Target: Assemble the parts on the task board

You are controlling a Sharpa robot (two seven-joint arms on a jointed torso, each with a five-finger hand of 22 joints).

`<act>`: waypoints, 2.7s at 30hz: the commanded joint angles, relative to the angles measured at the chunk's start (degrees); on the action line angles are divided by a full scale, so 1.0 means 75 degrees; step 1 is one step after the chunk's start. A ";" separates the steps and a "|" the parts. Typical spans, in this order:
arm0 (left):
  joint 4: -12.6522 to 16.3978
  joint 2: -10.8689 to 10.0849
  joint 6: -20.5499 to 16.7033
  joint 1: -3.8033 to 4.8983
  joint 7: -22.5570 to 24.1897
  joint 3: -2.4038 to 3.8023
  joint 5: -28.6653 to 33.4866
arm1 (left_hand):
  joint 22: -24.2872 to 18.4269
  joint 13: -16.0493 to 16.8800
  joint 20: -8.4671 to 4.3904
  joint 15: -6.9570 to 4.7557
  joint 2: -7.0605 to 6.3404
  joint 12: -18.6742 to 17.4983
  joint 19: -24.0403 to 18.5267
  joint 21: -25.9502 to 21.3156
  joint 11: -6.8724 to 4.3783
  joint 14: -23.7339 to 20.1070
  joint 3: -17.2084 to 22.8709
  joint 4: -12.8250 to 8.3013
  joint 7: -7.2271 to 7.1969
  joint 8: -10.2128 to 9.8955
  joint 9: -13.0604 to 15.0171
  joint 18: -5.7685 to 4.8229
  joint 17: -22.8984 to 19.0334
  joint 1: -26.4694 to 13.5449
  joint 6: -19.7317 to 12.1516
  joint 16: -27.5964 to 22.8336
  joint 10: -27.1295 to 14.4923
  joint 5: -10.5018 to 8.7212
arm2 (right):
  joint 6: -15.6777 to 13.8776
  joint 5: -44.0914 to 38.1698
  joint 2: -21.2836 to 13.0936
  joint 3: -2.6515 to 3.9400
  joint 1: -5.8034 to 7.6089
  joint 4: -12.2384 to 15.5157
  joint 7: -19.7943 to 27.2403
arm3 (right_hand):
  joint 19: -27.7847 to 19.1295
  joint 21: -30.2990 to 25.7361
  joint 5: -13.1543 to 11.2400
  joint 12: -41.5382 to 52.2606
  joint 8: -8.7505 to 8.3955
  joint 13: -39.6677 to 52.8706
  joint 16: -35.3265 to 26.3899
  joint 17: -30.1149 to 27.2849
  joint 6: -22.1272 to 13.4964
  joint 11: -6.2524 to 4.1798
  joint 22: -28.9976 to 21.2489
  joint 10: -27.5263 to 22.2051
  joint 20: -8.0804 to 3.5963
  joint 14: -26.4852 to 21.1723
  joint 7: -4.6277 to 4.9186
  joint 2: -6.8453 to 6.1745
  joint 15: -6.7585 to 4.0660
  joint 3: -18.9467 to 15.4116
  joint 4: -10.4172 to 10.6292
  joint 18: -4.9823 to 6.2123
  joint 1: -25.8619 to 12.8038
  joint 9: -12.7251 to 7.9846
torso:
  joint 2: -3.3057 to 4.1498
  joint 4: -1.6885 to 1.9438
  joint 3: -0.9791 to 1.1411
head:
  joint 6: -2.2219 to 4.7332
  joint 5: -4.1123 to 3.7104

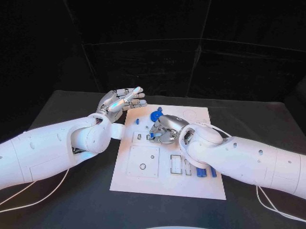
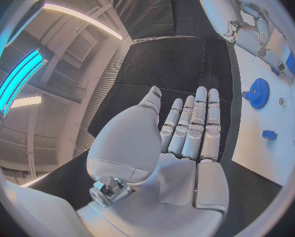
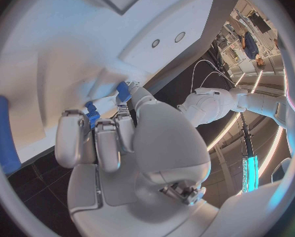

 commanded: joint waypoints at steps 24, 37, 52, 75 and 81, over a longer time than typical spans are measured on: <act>0.0006 -0.0006 0.0045 0.0013 0.0047 0.0007 -0.0012 | -0.0008 -0.0008 0.0002 0.0021 0.0052 -0.0048 0.0061 -0.0035 0.0005 0.0020 -0.0006 -0.0036 0.0186 -0.0045 -0.0006 0.0052 0.0012 0.0028 0.0053 -0.0048 0.0029 -0.0021 | 0.0285 -0.0310 0.0017 -0.0044 -0.0036 -0.0017 -0.0402 | -0.0037 -0.0041 -0.0137 -0.0127 -0.0130 0.0068 -0.0003 0.1613 -0.0227 0.0077 -0.0029 -0.0160 0.0100 0.0696 0.0072 -0.0311 0.0121 -0.0036 0.0046 -0.0023 -0.0215 0.0008 | 0.0000 0.0001 -0.0002 | -0.0024 0.0016; -0.0008 0.0001 0.0052 0.0013 0.0041 0.0007 -0.0012 | -0.0013 -0.0010 0.0003 0.0022 0.0055 -0.0055 0.0064 -0.0040 0.0008 0.0021 -0.0012 -0.0042 0.0192 -0.0053 -0.0007 0.0051 0.0013 0.0031 0.0051 -0.0058 0.0027 -0.0021 | 0.0042 -0.0327 0.0026 -0.0045 -0.0039 -0.0002 -0.0425 | -0.0050 -0.0054 -0.0167 -0.0223 -0.0279 -0.0040 -0.0013 0.1597 -0.0601 0.0155 -0.0050 -0.0264 0.0166 0.0691 0.0150 -0.0549 0.0189 -0.0319 0.0197 -0.0019 -0.0481 0.0000 | 0.0002 0.0002 0.0004 | -0.0022 0.0011; -0.0057 0.0007 0.0098 0.0011 -0.0009 0.0006 -0.0055 | -0.0024 0.0015 -0.0034 -0.0044 0.0103 0.0023 0.0139 -0.0029 -0.0107 0.0130 -0.0014 -0.0079 0.0026 0.0036 0.0023 0.0069 0.0038 0.0076 0.0282 -0.0053 0.0283 -0.0020 | -0.1261 -0.0315 -0.0236 -0.0042 -0.0097 0.0507 0.0143 | -0.0055 -0.0057 -0.0107 -0.0511 -0.0344 -0.0371 -0.0017 0.1597 -0.1029 0.0244 -0.0055 -0.0551 0.0238 0.0690 0.0246 -0.0722 0.0266 -0.0666 0.0372 -0.0017 -0.0555 0.0008 | 0.0000 0.0003 0.0011 | -0.0013 0.0014; -0.0201 -0.0240 0.1875 0.0559 -0.5351 0.0012 -0.5518 | 0.3576 0.3268 -0.1646 -0.1613 -0.0051 0.3697 0.3680 0.4807 -0.1601 0.3832 -0.0666 0.0636 -0.1030 0.1385 0.1170 -0.0295 0.9537 -0.0426 0.1494 0.9609 0.2617 -0.0008 | -0.0745 0.3401 -0.2967 -0.0032 0.1242 0.1510 0.2374 | -0.0451 -0.0468 0.0400 -0.0739 -0.0017 -0.0677 -0.0259 0.1121 -0.0952 0.0204 -0.0821 -0.0775 0.0230 0.0567 0.0199 -0.0608 0.0237 -0.1036 0.0347 0.0132 -0.0130 0.0081 | -0.0299 -0.0029 0.0118 | 0.0017 0.0093; -0.0483 0.0120 0.2569 0.0841 -0.6724 0.0007 -0.6616 | 0.7417 0.7434 -0.1750 -0.1693 0.0186 0.7597 0.4379 0.7756 -0.1539 0.4145 -0.0925 0.0900 -0.1254 0.2438 0.2225 -0.0692 1.0977 -0.0930 0.1285 1.0685 0.3210 -0.0028 | -0.0727 0.3515 -0.3050 -0.0032 0.1410 0.1112 0.2070 | -0.0454 -0.0492 0.0747 -0.0672 0.0049 -0.0620 -0.0296 0.1062 -0.0916 0.0177 -0.0859 -0.0695 0.0200 0.0554 0.0175 -0.0582 0.0209 -0.1092 0.0334 0.0137 -0.0077 0.0082 | -0.0410 -0.0041 0.0175 | -0.0017 0.0148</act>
